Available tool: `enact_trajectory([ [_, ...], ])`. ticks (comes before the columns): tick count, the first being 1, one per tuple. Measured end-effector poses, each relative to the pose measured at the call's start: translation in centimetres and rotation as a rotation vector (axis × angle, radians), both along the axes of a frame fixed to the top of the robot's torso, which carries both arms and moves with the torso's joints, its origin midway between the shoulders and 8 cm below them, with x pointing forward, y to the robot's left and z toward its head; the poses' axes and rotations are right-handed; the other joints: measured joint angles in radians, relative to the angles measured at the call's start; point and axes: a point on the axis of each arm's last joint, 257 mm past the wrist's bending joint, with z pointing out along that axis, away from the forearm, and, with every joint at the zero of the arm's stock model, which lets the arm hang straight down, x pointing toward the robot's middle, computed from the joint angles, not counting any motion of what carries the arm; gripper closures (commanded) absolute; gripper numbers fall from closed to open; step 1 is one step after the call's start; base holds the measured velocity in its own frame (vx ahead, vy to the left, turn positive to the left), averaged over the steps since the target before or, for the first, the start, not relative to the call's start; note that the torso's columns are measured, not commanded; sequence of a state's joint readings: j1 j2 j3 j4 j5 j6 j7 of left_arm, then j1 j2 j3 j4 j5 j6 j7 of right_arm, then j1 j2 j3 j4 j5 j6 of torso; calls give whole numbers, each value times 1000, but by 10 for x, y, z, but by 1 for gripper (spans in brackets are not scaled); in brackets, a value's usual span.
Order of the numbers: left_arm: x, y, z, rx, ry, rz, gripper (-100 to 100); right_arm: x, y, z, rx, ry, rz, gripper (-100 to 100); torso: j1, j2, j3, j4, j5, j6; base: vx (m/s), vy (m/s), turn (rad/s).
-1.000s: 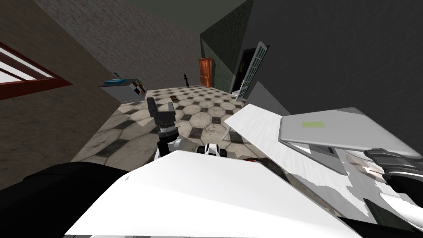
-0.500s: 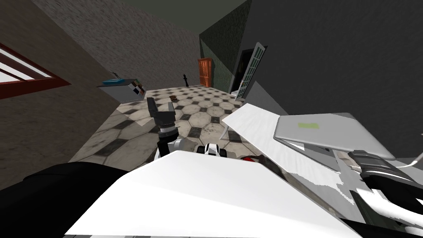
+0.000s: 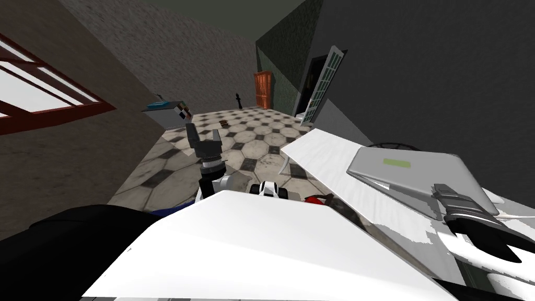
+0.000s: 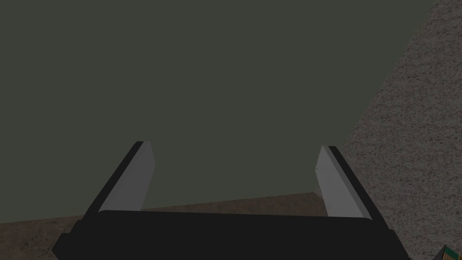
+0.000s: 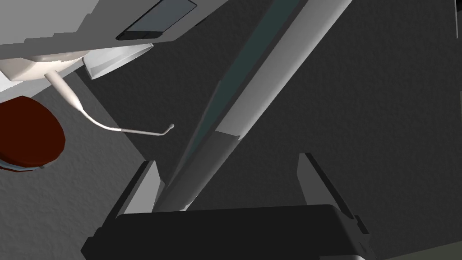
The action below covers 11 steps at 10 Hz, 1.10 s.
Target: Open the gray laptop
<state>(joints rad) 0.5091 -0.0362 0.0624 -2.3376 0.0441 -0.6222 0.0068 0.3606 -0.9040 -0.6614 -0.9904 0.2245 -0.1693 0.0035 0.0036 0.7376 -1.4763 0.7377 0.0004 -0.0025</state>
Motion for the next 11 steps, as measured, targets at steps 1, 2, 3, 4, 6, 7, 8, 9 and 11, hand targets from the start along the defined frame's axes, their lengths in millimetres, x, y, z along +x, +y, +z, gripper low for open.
enact_trajectory([
  [1, 0, 0, 0, 0, 0, 0, 0, -4, -6, 5, -1, 2, -20, -100, 5, 3, 1, 1, 4, 2, -135, 44, 155],
  [2, 0, 0, 0, 0, 0, 0, 0, -5, -11, 11, -3, 3, -38, -100, 4, 2, 1, 2, 5, 3, -122, 36, 164],
  [3, 0, 0, 0, 0, 0, 0, 0, -7, -16, 20, -7, 5, -55, -100, 2, 2, 0, 1, 4, 3, -116, 31, 194],
  [4, 0, 0, 0, 0, 0, 0, 0, -9, -23, 29, -10, 3, -75, -100, -1, 0, 0, 1, 2, 2, -119, 42, 172],
  [6, 0, 0, 0, 0, 0, 0, 0, -13, -36, 46, -17, 1, -109, -100, -3, 1, 0, 1, 1, 3, -139, 35, 152],
  [7, 0, 0, 0, 0, 0, 0, 0, -16, -42, 52, -20, -1, -129, -100, -3, 2, 1, 1, 1, 3, -88, 21, 65],
  [8, 0, 0, 0, 0, 0, 0, 0, -18, -44, 55, -22, -1, -136, -100, -3, 0, 0, 1, 1, 4, -28, 5, 4],
  [9, 0, 0, 0, 0, 0, 0, 0, -18, -44, 55, -20, -1, -138, 0, -3, -3, -2, 0, 1, 3, -9, 1, -3],
  [11, 0, 0, 0, 0, 0, 0, 0, -18, -44, 57, -22, -2, -137, 0, -4, -2, -1, -1, -2, 3, 0, 0, 0],
])
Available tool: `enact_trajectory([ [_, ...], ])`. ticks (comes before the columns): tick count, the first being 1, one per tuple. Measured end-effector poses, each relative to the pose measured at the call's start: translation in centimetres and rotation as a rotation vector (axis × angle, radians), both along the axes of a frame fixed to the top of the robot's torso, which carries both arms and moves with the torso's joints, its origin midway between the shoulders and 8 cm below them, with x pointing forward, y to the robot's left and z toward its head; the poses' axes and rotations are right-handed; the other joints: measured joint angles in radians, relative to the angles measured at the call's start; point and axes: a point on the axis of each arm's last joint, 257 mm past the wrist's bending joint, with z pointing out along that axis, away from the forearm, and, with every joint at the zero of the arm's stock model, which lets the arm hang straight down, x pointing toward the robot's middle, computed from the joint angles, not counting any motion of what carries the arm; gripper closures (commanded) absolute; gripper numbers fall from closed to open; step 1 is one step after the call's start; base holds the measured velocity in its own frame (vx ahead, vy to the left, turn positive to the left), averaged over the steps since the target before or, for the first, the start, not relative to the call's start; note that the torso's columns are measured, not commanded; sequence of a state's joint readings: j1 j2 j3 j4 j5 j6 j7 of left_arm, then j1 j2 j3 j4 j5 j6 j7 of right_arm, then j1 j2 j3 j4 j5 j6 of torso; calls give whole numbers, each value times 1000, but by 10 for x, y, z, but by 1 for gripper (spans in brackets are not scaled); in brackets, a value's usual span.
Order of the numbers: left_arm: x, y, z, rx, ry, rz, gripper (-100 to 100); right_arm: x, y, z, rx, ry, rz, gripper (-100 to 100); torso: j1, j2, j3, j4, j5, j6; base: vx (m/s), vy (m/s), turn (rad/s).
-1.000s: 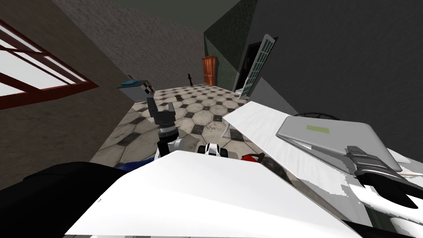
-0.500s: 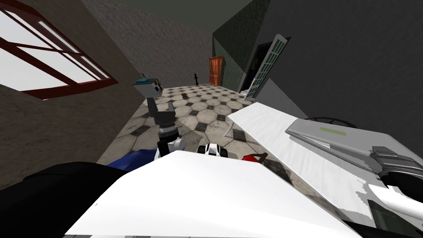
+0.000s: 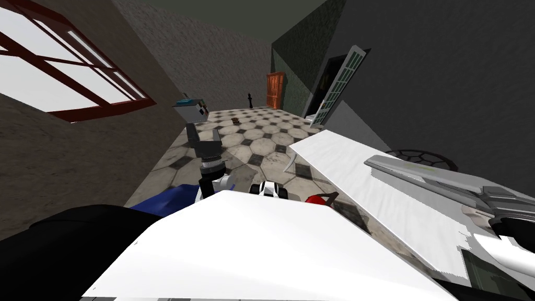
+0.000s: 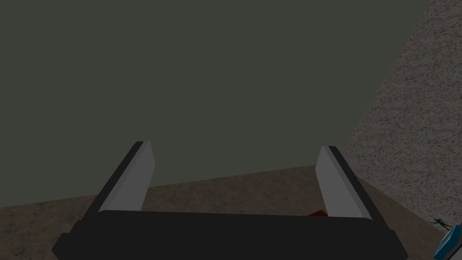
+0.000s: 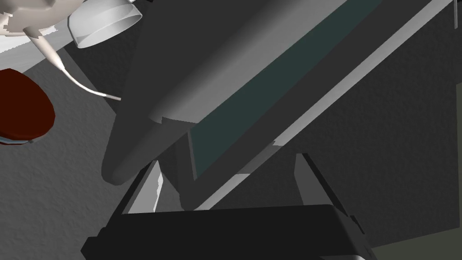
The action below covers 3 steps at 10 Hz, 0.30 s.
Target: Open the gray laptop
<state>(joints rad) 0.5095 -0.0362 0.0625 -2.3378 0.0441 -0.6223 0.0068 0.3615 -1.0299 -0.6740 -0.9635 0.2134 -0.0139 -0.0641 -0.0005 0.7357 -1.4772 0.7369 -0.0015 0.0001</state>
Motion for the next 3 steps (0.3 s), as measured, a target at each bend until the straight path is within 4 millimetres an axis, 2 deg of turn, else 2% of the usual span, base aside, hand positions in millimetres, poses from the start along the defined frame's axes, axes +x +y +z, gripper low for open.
enact_trajectory([
  [3, 0, 0, 0, 0, 0, 0, 0, 1, 0, 3, -4, -2, 2, 0, -3, 2, 1, 1, -1, 0, 0, 0, 0],
])
